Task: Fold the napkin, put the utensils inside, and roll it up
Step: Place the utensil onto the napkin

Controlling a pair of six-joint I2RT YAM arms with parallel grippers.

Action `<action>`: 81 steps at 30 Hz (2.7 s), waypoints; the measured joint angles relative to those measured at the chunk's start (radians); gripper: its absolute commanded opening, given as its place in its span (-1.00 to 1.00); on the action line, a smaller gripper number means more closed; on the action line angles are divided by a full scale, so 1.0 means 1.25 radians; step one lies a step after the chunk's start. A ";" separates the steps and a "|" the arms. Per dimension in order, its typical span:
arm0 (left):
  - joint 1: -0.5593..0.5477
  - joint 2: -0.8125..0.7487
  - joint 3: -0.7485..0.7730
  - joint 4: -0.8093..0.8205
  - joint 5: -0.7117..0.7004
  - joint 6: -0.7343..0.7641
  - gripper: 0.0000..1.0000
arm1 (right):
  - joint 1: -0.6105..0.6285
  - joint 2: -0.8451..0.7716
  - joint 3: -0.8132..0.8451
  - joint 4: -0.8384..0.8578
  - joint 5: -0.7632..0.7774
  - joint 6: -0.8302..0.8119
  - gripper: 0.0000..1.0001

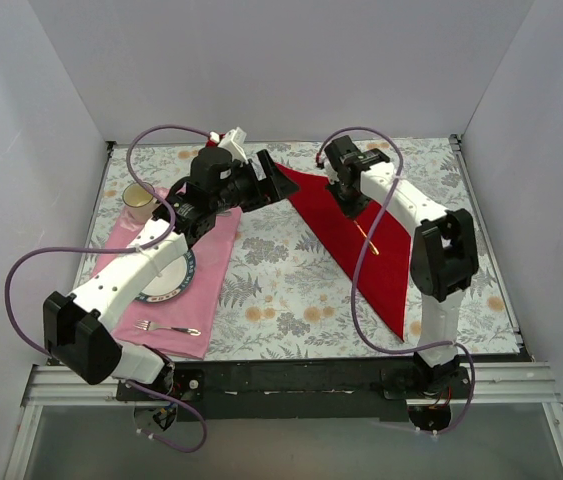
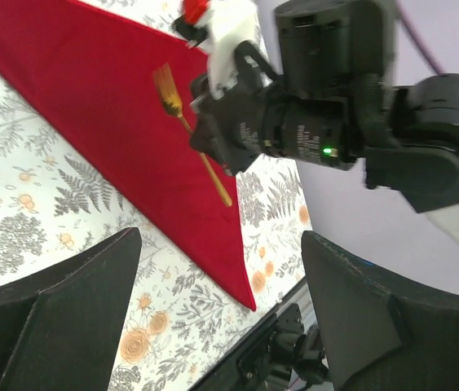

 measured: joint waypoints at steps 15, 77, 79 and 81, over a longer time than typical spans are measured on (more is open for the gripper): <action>0.013 -0.030 0.000 -0.027 -0.034 0.022 0.60 | 0.088 0.178 0.109 -0.006 -0.149 -0.078 -0.97; 0.020 -0.030 -0.006 -0.025 -0.002 0.020 0.62 | -0.002 0.231 0.083 0.002 -0.275 -0.035 -0.75; 0.020 -0.030 -0.008 -0.026 -0.002 0.019 0.62 | -0.002 0.231 0.083 0.002 -0.275 -0.033 -0.70; 0.021 -0.030 -0.009 -0.025 -0.001 0.018 0.62 | -0.002 0.231 0.082 0.002 -0.275 -0.031 -0.64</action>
